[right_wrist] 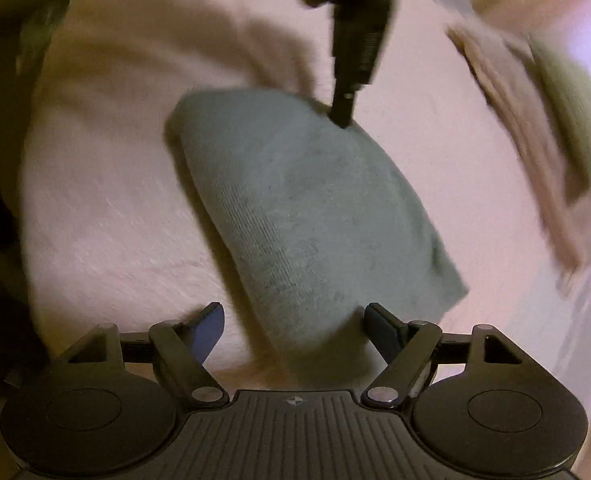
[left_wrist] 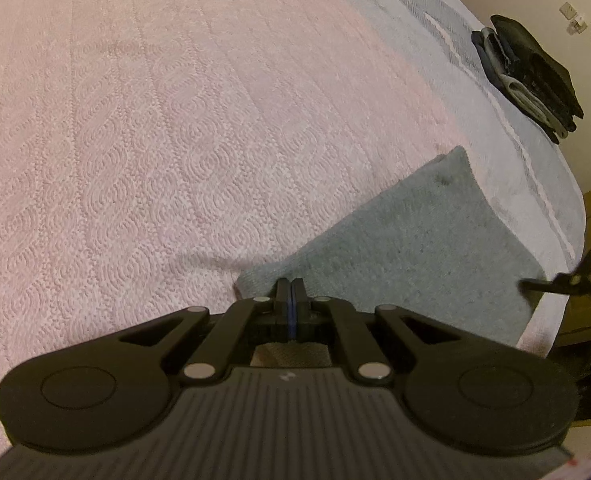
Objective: Fold large clothes
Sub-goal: 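Grasp the folded skirt end with both grippers and lift it off the bed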
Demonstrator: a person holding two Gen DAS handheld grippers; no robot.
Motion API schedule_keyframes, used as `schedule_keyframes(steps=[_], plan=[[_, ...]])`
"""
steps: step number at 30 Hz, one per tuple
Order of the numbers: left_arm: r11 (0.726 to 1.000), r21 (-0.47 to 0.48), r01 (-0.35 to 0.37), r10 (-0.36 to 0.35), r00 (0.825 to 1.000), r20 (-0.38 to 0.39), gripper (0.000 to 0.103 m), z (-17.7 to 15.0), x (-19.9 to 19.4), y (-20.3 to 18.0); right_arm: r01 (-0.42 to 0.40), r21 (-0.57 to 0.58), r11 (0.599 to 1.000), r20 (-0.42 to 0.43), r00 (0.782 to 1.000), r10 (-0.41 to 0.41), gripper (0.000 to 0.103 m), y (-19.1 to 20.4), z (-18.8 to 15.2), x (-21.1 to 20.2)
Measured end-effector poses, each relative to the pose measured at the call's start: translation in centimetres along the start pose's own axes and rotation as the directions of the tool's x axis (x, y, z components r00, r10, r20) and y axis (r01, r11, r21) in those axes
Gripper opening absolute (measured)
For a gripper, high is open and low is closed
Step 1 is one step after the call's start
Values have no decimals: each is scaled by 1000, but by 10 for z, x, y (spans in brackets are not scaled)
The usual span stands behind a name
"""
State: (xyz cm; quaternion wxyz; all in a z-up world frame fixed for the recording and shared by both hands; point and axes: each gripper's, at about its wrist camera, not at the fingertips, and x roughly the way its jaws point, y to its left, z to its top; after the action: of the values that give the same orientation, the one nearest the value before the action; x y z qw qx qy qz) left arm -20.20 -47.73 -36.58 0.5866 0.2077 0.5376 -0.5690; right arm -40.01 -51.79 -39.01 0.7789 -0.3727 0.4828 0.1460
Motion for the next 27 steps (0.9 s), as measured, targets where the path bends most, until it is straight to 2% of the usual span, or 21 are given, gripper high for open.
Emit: schedule_keyframes(steps=[1, 2, 4, 5, 6, 7, 8, 10, 12, 14, 15, 17, 19, 20, 21, 22, 23, 24, 26, 27], plan=[[1000, -2, 0, 0, 1000, 0, 3, 0, -1, 0, 23, -25, 999, -4, 1000, -23, 66, 3, -2, 7], [1000, -5, -1, 1, 1000, 3, 3, 0, -2, -1, 47, -46, 998, -16, 999, -48, 56, 4, -3, 13], [1000, 0, -6, 6, 1000, 10, 2, -1, -10, -5, 21, -32, 999, -17, 1000, -22, 49, 0, -4, 17], [1000, 14, -10, 9, 1000, 13, 6, -2, -15, -9, 10, -7, 1000, -16, 1000, -10, 44, -5, -3, 16], [999, 41, -12, 11, 1000, 19, 12, -4, -23, -15, -4, 24, 1000, -16, 1000, 5, 41, -12, -3, 12], [997, 74, -15, 13, 999, 29, 37, -6, -32, -23, -21, 59, 998, -19, 1000, 22, 40, -20, 1, 6], [993, 113, -40, 36, 999, 40, 53, -9, -42, -32, -34, 85, 996, -22, 999, 36, 39, -27, 4, 1], [977, 206, -59, 47, 997, 59, 54, -16, -65, -50, -77, 156, 985, -14, 997, 80, 39, -47, 9, -8], [953, 295, -69, 50, 996, 73, 62, -26, -87, -71, -108, 198, 974, -9, 994, 112, 38, -58, 16, -20], [906, 414, -88, 58, 995, 86, 75, -38, -100, -97, -164, 255, 953, -2, 985, 171, 38, -78, 23, -26], [863, 494, -108, 70, 993, 96, 78, -46, -103, -112, -177, 269, 947, 3, 983, 183, 38, -83, 29, -32], [744, 647, -167, 109, 986, 130, 79, -64, -100, -140, -216, 297, 930, 14, 975, 222, 38, -100, 33, -36], [629, 743, -229, 172, 973, 154, 79, -77, -86, -159, -248, 320, 914, 22, 967, 255, 38, -112, 34, -38], [562, 782, -270, 221, 960, 172, 79, -82, -74, -165, -257, 320, 912, 24, 964, 264, 38, -118, 33, -40], [500, 803, -324, 278, 938, 205, 77, -85, -63, -169, -266, 319, 910, 26, 962, 272, 38, -120, 32, -43], [464, 813, -351, 314, 924, 219, 71, -85, -54, -170, -274, 319, 907, 30, 960, 279, 38, -122, 31, -44], [445, 818, -364, 345, 913, 218, 58, -83, -46, -170, -279, 319, 906, 33, 959, 283, 38, -123, 29, -45], [438, 819, -370, 370, 905, 211, 56, -79, -39, -170, -283, 318, 905, 39, 957, 286, 38, -124, 27, -45], [433, 832, -346, 371, 910, 184, 44, -73, -33, -172, -283, 320, 904, 51, 958, 282, 38, -129, 21, -43], [447, 831, -330, 369, 915, 164, 42, -69, -33, -173, -276, 315, 908, 56, 961, 272, 39, -128, 20, -42]])
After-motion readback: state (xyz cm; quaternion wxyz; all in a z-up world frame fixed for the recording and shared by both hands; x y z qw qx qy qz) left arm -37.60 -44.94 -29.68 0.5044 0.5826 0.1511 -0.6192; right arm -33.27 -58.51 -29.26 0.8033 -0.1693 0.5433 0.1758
